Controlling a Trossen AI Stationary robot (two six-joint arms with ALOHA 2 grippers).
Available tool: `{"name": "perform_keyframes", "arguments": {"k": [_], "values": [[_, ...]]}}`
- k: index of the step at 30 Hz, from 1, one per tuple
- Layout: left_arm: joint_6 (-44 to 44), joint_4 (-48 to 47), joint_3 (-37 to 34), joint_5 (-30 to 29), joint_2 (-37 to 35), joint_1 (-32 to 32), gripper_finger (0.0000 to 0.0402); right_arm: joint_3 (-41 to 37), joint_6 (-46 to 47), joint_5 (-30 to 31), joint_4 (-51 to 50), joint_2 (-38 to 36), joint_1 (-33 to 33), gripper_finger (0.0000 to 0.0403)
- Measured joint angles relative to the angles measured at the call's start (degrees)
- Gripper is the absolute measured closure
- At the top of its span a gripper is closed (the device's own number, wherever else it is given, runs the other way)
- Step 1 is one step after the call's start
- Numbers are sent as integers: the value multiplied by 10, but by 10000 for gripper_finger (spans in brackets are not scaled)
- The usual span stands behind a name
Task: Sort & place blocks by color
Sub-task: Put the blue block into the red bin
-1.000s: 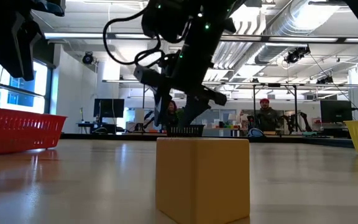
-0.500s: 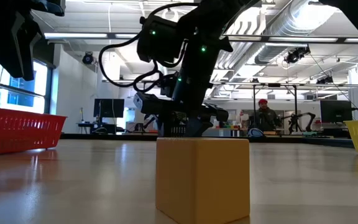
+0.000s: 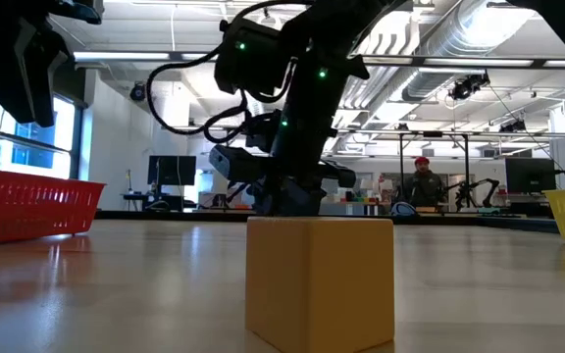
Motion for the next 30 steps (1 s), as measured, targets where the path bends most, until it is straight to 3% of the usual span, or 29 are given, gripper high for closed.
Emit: {"name": "perform_keyframes", "arguments": {"k": [8, 24, 30], "values": [[30, 0, 0, -1, 0, 0, 199, -1, -49, -31, 56, -16, 30, 297], [69, 21, 0, 0, 0, 1, 199, -1, -241, -185, 284, -22, 42, 299], [91, 56, 0, 0, 0, 1, 197, -1, -339, -191, 337, -23, 55, 299]]}}
